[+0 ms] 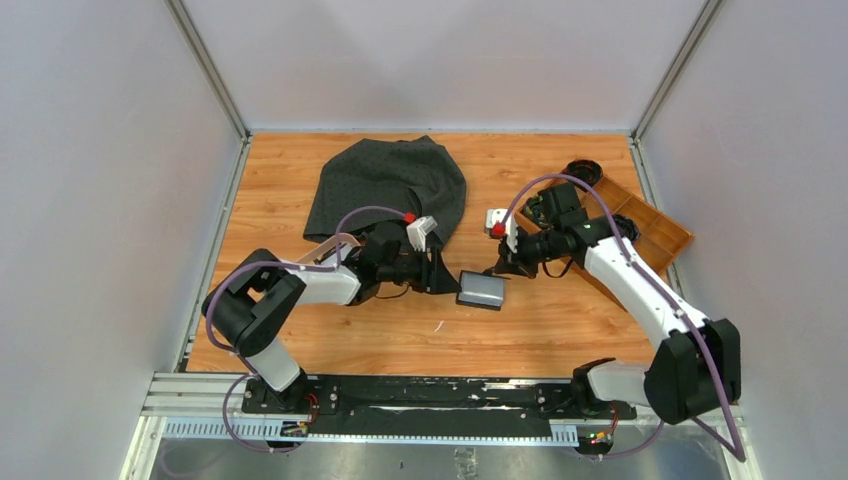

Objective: Put the credit cards into the card holder
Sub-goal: Open the card holder at the center of the board.

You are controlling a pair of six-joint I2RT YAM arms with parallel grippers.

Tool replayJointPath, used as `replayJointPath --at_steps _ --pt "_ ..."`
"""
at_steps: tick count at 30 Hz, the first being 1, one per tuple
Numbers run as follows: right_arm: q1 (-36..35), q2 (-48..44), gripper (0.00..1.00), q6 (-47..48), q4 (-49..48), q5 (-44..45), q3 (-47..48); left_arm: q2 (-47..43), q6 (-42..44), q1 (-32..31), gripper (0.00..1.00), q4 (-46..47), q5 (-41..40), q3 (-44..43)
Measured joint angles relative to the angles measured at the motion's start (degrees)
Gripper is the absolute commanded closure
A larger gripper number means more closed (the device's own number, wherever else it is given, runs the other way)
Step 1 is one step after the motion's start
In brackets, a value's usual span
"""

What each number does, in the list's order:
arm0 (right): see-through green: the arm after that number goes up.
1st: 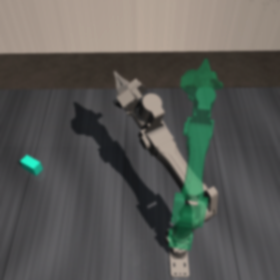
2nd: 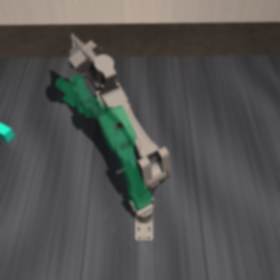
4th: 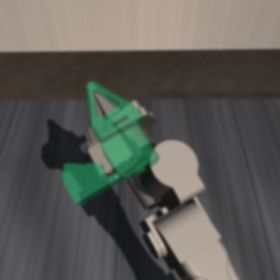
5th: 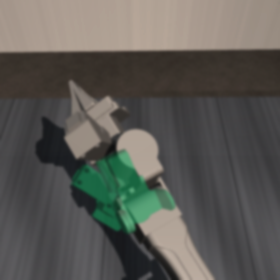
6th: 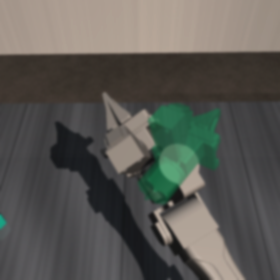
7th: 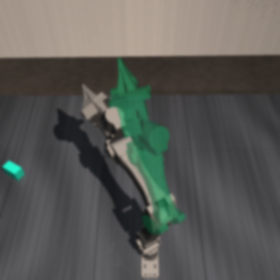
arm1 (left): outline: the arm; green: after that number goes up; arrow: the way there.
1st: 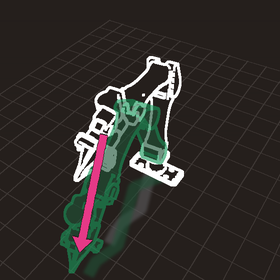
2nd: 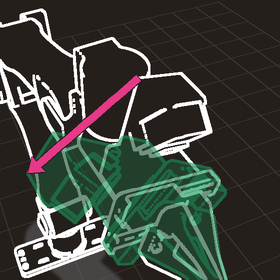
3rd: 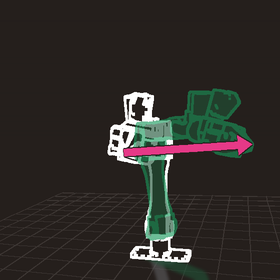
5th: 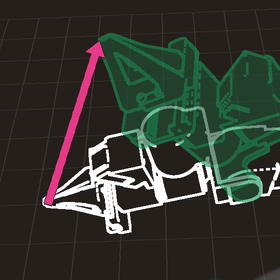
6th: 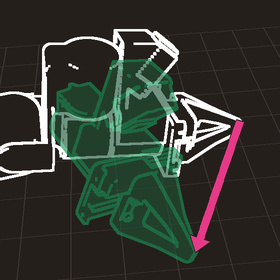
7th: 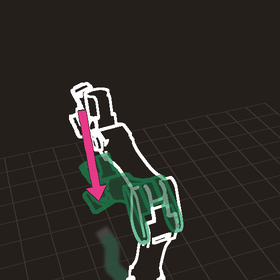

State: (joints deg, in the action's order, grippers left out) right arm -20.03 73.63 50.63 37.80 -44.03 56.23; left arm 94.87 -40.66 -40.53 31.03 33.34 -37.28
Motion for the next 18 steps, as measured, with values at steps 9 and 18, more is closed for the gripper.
replayJointPath --at_steps 9,18 --pt "0.96 -2.91 1.0 -2.12 1.75 -4.42 -2.19 -11.65 0.46 4.44 0.34 -2.01 -1.99 6.38" --pt "1.4 0.26 1.0 -11.28 -3.52 2.51 -2.75 -19.58 2.56 3.98 0.28 -3.04 -5.68 13.33"
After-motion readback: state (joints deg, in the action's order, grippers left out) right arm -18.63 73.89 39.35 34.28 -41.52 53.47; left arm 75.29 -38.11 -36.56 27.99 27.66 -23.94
